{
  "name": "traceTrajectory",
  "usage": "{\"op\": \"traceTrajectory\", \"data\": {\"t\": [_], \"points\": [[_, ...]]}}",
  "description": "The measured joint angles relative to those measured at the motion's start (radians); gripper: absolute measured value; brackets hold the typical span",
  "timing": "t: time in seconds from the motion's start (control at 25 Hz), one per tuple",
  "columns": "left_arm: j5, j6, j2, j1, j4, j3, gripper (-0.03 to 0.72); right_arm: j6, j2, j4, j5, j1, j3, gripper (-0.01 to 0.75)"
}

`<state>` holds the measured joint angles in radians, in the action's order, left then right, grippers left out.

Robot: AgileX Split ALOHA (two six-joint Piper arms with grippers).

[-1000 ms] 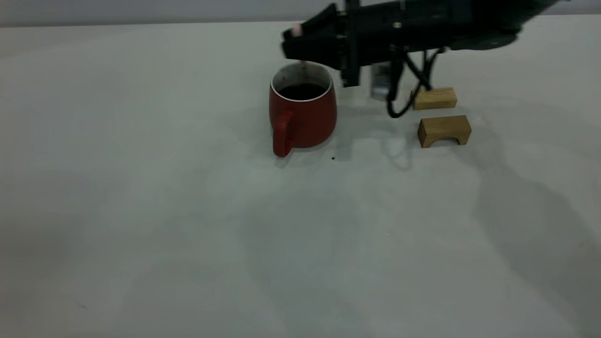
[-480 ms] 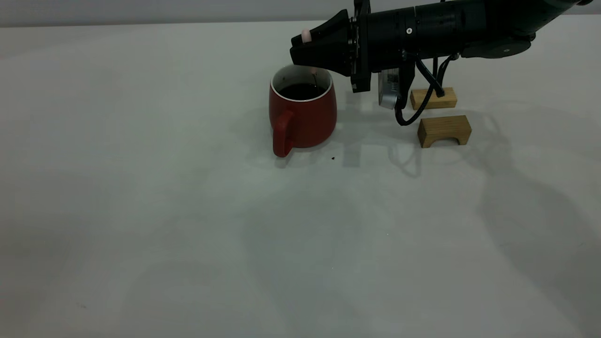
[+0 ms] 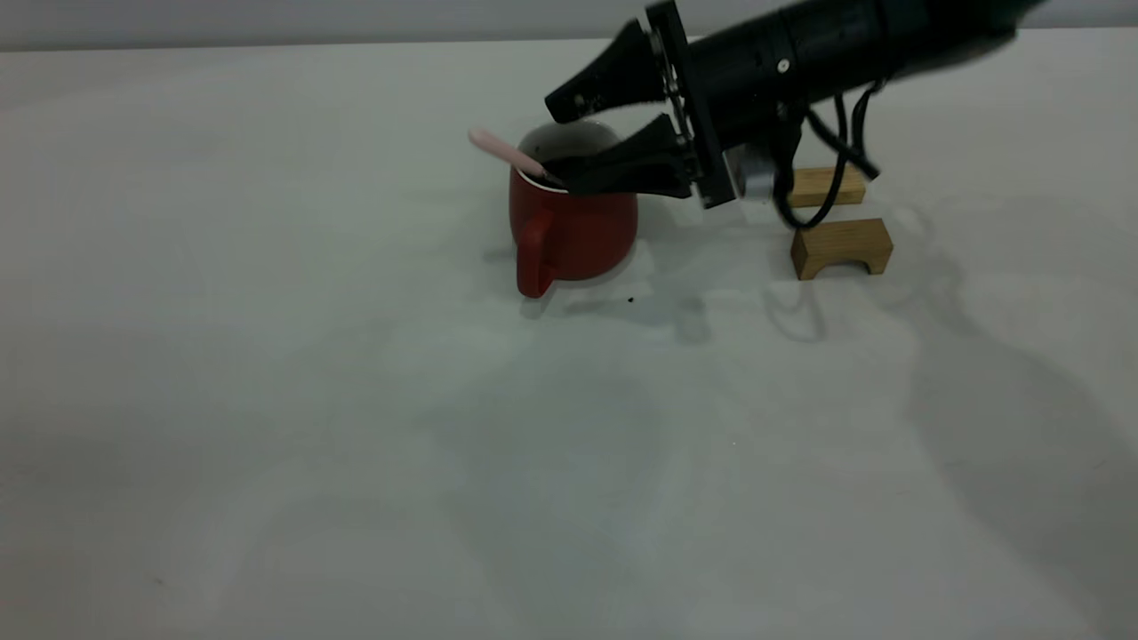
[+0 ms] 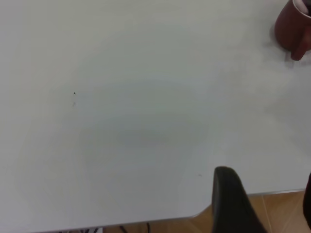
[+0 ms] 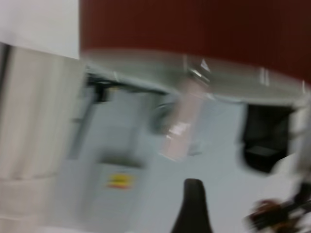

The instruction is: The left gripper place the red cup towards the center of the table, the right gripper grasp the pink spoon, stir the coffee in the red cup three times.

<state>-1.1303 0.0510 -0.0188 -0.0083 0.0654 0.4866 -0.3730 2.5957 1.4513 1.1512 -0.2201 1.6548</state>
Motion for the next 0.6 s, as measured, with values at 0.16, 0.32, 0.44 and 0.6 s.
{"op": "traceTrajectory", "data": {"t": [0.16,0.32,0.44,0.6], "points": [[0.0,0.0,0.0,0.0,0.0,0.0,0.436,0.204,-0.092,-0.23,0.005,0.0,0.0,0.709],[0.0,0.0,0.0,0.0,0.0,0.0,0.436,0.431,-0.209,-0.599,0.017,-0.012,0.0,0.621],[0.0,0.0,0.0,0.0,0.0,0.0,0.436,0.56,-0.307,-0.892,0.029,-0.032,0.0,0.525],[0.0,0.0,0.0,0.0,0.0,0.0,0.436,0.642,-0.452,-1.11,0.042,-0.04,-0.001,0.399]]}}
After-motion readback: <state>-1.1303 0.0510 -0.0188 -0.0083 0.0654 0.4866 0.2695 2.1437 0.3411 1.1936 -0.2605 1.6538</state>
